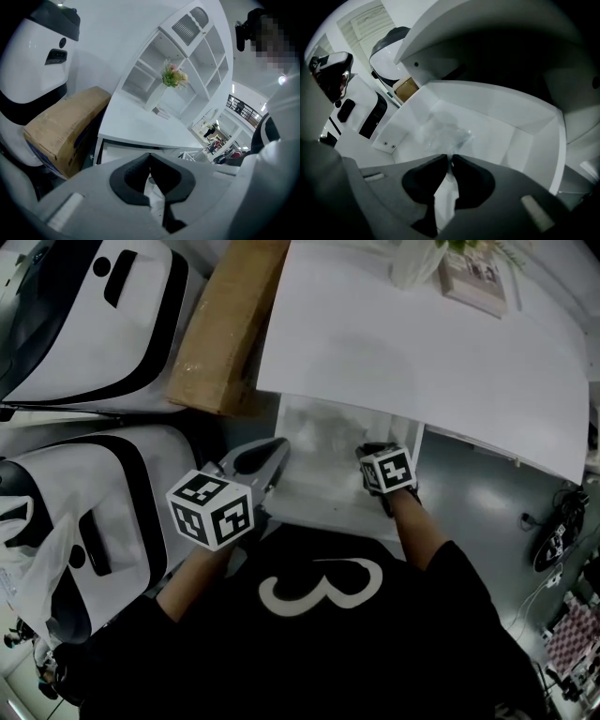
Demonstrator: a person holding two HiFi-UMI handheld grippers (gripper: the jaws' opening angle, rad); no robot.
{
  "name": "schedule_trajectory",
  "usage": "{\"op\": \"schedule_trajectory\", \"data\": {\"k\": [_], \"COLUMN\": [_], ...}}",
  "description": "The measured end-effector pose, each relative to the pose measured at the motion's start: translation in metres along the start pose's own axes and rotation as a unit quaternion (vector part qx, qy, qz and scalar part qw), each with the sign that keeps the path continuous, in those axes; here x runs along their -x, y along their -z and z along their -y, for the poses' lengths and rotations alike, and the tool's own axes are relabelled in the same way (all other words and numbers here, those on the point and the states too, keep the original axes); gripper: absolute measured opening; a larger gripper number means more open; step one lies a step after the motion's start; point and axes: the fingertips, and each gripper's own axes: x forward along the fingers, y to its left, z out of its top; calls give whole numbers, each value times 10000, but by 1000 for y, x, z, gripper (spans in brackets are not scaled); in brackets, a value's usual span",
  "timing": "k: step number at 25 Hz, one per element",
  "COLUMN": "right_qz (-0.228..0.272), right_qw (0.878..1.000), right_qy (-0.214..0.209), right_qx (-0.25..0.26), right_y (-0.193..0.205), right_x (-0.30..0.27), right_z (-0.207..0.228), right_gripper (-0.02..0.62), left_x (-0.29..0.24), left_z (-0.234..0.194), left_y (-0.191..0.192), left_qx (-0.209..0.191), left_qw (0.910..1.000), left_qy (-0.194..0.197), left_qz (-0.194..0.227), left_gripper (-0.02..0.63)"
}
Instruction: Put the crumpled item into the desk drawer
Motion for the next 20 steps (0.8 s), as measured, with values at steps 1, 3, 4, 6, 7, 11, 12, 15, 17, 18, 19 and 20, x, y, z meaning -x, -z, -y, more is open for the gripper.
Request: {"op": "schedule_trajectory", "data": {"k": [1, 3, 4, 6, 7, 11, 12, 15, 17, 18, 19, 20], "right_qz": [-24, -59, -78, -125, -136, -130, -122, -56, 36, 89, 152, 231], "right_qw": [10000, 9999, 9998, 9996, 9996, 9991, 9990, 9986, 9981, 9978, 9974, 9970], "right_qy": [17, 50, 61, 58, 35, -81, -95, -114, -133, -164, -215, -283], "right_qx": [-42, -114, -148, -226, -257, -398, -428, -522, -601, -640, -672, -688], "right_y": [1, 1, 1, 3, 3, 4, 4, 1, -2, -3, -5, -7], "right_x": [-3, -7, -9, -14, -15, -21, -21, -16, -10, -6, -2, 3], "right_z": [1, 3, 4, 3, 2, -2, -3, 0, 2, 1, 1, -1], "right_gripper": [51, 55, 57, 62, 67, 114, 115, 137, 162, 174, 186, 201], "left_x": [0, -1, -2, -2, -2, -6, -7, -7, -4, -3, -1, 0], "left_z": [-3, -9, -11, -16, -19, -29, -30, -32, -32, -32, -32, -31], "left_y": [0, -2, -2, -1, -1, 0, -2, -6, -8, -8, -8, -8], "left_qx": [9, 13, 9, 2, -6, -69, -83, -118, -140, -147, -144, -132], "left_qw": [10000, 10000, 10000, 9999, 9999, 9996, 9995, 9995, 9996, 9996, 9996, 9996], "left_qy": [5, 26, 41, 71, 84, 134, 151, 181, 187, 190, 197, 210], "left_qz": [-20, -56, -77, -119, -144, -251, -253, -209, -181, -171, -159, -146], "left_gripper": [8, 8, 8, 8, 8, 8, 8, 8, 8, 8, 8, 8]}}
